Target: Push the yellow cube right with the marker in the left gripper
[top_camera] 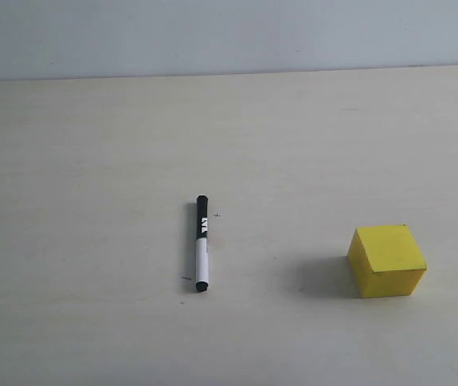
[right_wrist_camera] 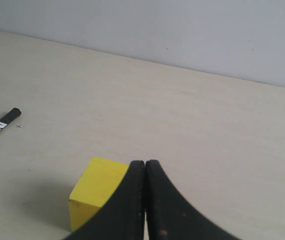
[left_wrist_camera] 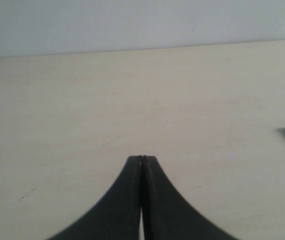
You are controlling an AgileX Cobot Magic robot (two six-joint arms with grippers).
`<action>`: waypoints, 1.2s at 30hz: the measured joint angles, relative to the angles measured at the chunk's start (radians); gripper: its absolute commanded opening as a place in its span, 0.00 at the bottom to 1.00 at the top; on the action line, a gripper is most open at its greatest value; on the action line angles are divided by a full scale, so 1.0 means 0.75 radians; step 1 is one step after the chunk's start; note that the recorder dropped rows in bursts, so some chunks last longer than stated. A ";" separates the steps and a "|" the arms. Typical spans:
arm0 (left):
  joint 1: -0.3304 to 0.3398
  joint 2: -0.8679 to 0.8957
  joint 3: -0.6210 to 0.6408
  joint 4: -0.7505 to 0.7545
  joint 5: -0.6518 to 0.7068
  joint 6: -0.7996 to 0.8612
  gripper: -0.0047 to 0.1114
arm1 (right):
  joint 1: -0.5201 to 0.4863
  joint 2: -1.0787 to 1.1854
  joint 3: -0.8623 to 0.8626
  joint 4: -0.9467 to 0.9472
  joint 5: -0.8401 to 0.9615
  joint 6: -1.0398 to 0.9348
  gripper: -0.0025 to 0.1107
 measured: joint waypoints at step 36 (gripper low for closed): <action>0.000 0.000 0.000 0.000 0.000 0.000 0.04 | -0.324 0.000 0.000 -0.136 -0.011 0.099 0.02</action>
